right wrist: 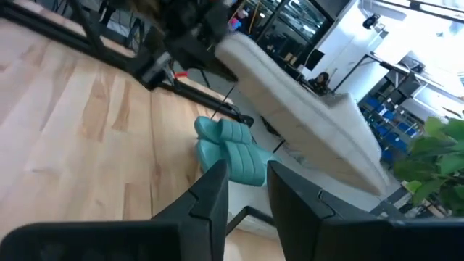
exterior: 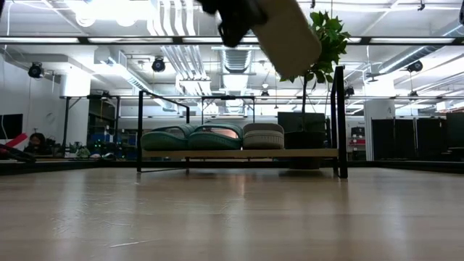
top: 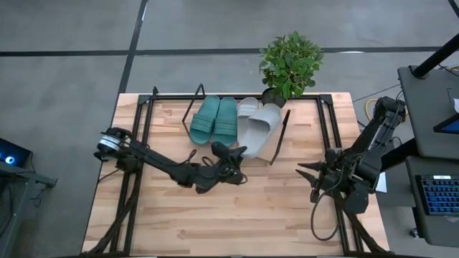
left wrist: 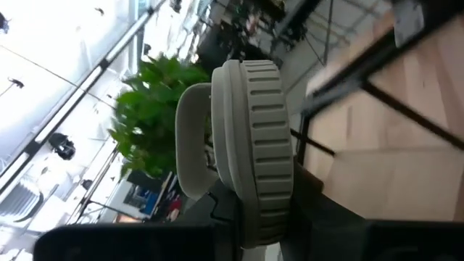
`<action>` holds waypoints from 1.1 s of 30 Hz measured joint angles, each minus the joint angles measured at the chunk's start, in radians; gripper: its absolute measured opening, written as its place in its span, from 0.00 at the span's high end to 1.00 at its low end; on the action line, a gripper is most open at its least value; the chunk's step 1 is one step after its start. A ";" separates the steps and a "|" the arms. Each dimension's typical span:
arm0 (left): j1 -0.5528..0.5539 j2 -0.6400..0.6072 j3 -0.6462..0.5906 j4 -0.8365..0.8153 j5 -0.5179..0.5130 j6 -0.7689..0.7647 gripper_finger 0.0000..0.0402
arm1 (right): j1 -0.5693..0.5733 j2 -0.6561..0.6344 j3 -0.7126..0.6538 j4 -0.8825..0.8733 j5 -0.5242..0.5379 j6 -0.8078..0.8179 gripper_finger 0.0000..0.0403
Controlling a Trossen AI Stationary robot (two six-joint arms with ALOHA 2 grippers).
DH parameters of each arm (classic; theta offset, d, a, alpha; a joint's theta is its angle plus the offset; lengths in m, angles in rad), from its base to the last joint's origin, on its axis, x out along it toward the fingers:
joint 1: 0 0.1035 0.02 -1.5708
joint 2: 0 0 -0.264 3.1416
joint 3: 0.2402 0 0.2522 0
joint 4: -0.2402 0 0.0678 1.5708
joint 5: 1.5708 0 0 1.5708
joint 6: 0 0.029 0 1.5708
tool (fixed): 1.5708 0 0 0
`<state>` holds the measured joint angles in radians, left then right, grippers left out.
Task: Pick and place slides into the shelf
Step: Put the gray slipper on the shelf
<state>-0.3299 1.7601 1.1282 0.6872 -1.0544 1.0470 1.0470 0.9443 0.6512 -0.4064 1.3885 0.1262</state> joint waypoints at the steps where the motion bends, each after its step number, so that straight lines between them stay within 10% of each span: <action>1: 0.010 0.016 0.003 -0.003 -0.001 0.000 0.92 | 0.000 0.010 -0.005 -0.001 0.000 0.007 0.78; 33: 0.092 0.332 0.194 -0.045 -0.039 0.011 0.92 | 0.001 0.047 0.016 -0.003 0.000 -0.014 0.81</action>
<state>-0.2375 2.0922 1.3220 0.6422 -1.0937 1.0576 1.0477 0.9913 0.6670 -0.4091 1.3884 0.1120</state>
